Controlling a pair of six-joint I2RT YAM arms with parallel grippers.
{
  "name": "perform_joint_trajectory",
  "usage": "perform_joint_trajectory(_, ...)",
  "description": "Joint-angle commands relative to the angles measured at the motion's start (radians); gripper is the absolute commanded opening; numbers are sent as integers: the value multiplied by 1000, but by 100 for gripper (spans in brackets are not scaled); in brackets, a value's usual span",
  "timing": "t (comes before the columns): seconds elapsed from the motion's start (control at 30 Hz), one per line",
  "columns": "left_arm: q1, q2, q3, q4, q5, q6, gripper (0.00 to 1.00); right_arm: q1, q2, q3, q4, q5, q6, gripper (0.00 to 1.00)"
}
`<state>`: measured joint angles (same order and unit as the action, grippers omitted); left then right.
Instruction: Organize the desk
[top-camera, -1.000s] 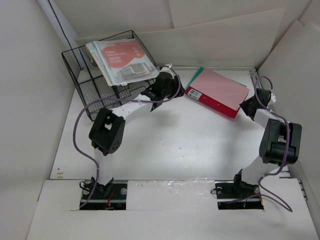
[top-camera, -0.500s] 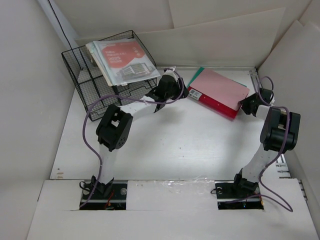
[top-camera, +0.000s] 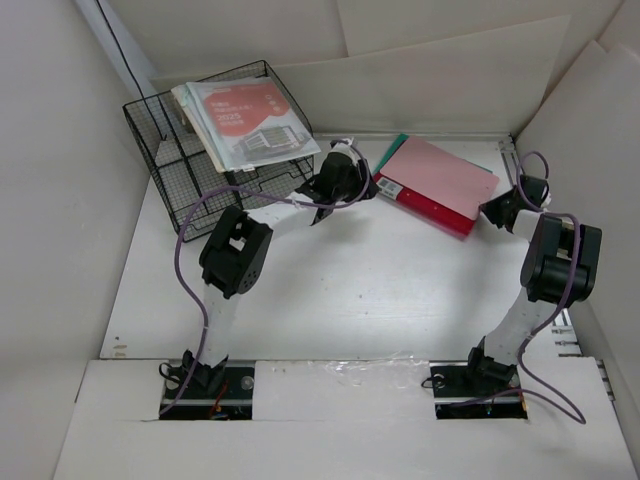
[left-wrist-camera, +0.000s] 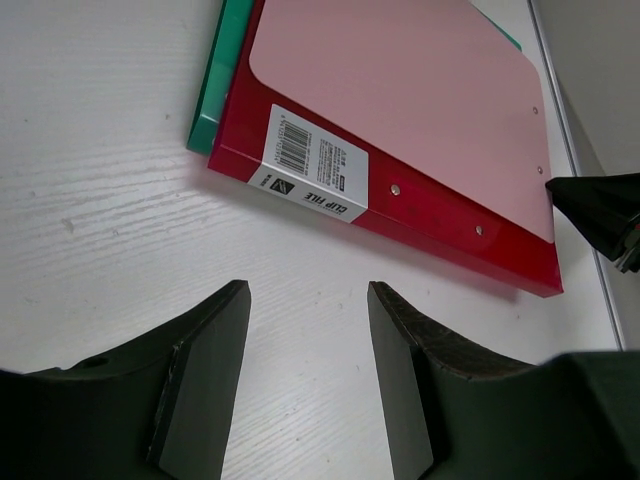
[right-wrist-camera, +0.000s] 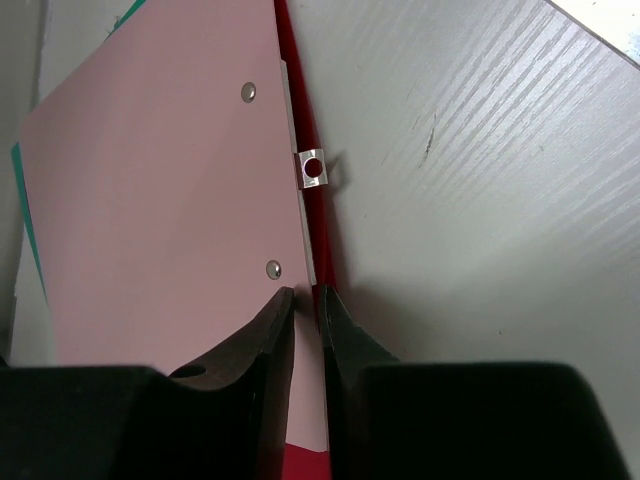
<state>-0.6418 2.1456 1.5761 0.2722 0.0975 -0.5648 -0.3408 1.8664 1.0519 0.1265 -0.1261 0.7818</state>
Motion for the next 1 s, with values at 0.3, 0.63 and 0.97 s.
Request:
perform_joint_trajectory(0.3, -2, 10, 74, 12, 19, 16, 47, 3, -72, -4, 21, 17, -18, 0)
perform_joint_trajectory(0.63, -2, 20, 64, 50, 85, -27, 46, 78, -242, -147, 54, 47, 16, 0)
perform_joint_trajectory(0.97, 25, -82, -201, 183, 114, -148, 48, 333, -429, -363, 114, 46, 70, 0)
